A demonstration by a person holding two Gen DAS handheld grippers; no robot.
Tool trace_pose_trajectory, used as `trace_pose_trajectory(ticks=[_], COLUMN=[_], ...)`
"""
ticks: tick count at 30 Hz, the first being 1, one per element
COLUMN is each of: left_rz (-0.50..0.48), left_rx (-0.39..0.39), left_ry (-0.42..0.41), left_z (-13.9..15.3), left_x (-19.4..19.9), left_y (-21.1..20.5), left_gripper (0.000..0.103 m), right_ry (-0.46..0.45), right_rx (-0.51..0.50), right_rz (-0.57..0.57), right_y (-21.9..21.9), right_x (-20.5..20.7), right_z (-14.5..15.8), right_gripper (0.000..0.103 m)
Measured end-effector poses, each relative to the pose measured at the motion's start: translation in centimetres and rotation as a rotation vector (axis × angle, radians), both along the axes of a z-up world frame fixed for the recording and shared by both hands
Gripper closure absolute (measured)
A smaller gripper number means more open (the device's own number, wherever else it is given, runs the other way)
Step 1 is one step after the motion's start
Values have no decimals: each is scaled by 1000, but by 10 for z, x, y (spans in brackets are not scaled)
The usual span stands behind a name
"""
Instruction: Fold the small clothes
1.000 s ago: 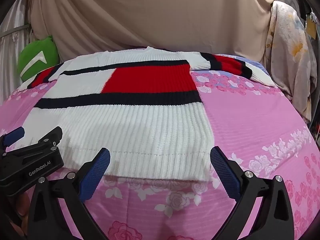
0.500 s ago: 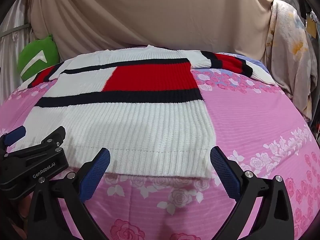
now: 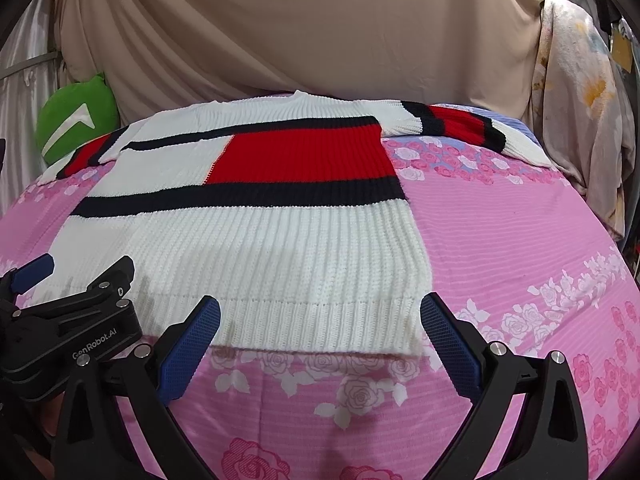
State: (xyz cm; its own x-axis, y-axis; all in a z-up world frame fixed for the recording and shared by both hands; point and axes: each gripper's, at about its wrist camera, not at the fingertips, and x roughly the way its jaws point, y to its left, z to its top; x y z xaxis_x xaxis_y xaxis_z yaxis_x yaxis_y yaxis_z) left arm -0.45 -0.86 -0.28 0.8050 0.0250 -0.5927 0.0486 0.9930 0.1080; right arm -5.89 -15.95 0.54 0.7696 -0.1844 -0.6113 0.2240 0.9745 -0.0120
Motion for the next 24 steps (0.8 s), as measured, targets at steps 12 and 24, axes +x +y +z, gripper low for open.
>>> trace_pose_trajectory(ticks=[12,24], left_rz=[-1,-6], left_rx=[4,13], left_ry=[0,-2], left_z=[0,2], left_x=[0,-1], left_y=[0,0], left_gripper=[5,5], right_ry=[1,0], right_rx=[1,4], right_rz=[1,-3], right_y=[-1,-1], right_x=[1,1], right_z=[0,-1], right_gripper=[5,5])
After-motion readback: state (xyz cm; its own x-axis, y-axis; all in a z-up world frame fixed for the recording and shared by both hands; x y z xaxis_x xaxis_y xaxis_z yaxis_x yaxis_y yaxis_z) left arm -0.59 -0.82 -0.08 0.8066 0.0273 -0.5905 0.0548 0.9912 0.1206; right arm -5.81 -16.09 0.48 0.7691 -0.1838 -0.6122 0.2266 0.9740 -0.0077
